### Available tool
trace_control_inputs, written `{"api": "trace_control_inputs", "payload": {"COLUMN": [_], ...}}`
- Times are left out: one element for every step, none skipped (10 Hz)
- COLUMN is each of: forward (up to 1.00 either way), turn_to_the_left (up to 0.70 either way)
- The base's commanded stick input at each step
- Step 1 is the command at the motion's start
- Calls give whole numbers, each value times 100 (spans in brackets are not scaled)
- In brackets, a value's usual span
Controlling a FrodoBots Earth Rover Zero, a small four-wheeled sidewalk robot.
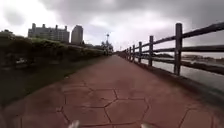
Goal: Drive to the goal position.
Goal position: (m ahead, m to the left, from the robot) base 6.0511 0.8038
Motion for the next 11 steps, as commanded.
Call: {"api": "trace_control_inputs", "payload": {"forward": [70,70,70,70,70,70,70,70,70,70,70], "turn_to_the_left": [0,0,0,0,0,0,0,0,0,0,0]}}
